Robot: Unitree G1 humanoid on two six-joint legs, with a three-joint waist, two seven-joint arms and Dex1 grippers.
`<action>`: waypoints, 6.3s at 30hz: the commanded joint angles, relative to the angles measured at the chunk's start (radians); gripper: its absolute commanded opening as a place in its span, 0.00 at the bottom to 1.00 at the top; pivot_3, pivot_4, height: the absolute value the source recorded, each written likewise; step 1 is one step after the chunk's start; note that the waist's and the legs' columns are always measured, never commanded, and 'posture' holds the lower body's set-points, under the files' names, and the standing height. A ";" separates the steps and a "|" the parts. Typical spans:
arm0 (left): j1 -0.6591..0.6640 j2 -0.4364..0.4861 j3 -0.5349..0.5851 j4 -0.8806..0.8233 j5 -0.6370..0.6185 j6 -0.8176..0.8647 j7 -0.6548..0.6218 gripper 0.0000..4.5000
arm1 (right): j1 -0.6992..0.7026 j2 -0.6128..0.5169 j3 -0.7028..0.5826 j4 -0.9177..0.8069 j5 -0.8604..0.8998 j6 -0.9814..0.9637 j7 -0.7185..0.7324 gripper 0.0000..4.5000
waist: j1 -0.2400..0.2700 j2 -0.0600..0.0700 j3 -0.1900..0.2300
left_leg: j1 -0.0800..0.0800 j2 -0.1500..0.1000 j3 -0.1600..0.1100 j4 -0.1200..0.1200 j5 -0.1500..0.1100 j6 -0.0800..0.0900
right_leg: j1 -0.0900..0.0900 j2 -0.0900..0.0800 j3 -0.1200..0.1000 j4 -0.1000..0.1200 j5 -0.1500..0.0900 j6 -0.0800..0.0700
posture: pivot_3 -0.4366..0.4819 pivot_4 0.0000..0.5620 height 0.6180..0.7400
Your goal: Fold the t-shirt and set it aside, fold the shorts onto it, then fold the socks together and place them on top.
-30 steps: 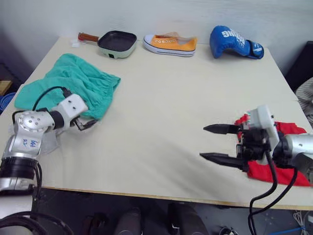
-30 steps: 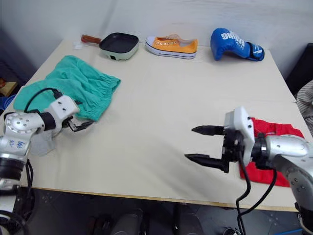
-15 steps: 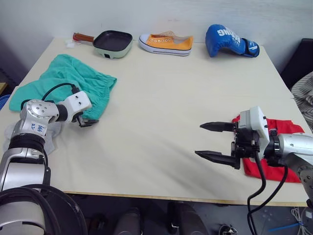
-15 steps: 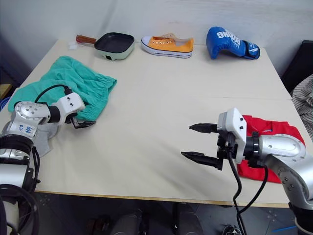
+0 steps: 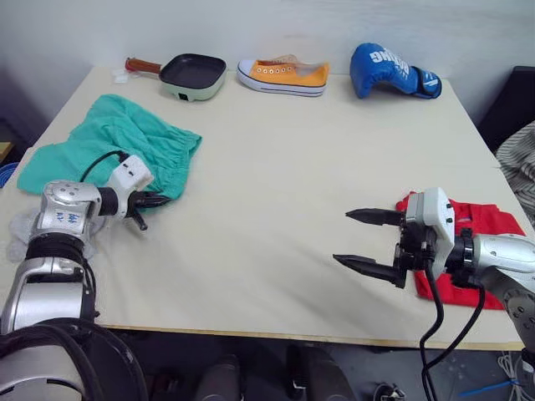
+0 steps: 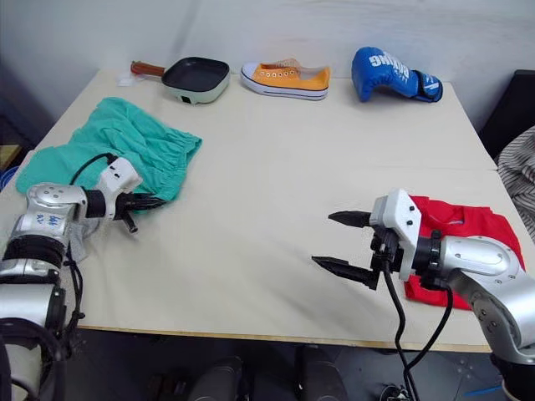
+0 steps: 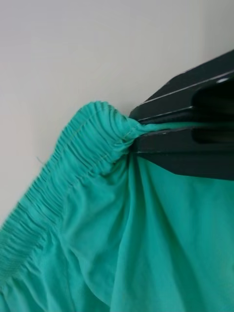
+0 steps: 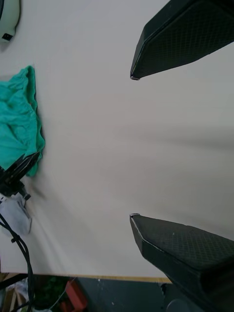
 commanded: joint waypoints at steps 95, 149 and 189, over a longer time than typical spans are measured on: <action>0.821 0.355 0.161 -0.926 -0.156 -0.068 -0.092 0.96 | -0.190 -0.033 0.335 0.457 -0.369 -0.712 0.496 0.88 | -0.023 -0.002 0.000 | 0.012 0.031 0.084 0.006 -0.012 -0.002 | -0.015 0.004 0.003 0.012 -0.005 -0.009 | 0.48 0.27 1.00; 1.008 0.550 0.432 -1.221 -0.676 0.548 -0.430 0.00 | 0.098 -0.111 0.248 0.129 -0.094 -0.426 0.441 0.00 | -0.025 -0.001 0.000 | 0.025 0.034 0.082 0.000 -0.014 -0.005 | -0.001 0.007 0.001 0.004 -0.006 -0.011 | 0.48 0.27 1.00; 0.543 0.327 0.103 -1.169 -0.476 0.597 -0.272 0.68 | 0.059 -0.042 0.196 0.145 -0.174 -0.239 0.339 0.00 | -0.001 -0.002 0.001 | -0.003 0.030 0.079 0.025 -0.016 -0.001 | -0.024 -0.006 -0.024 0.019 -0.003 -0.009 | 0.48 0.27 1.00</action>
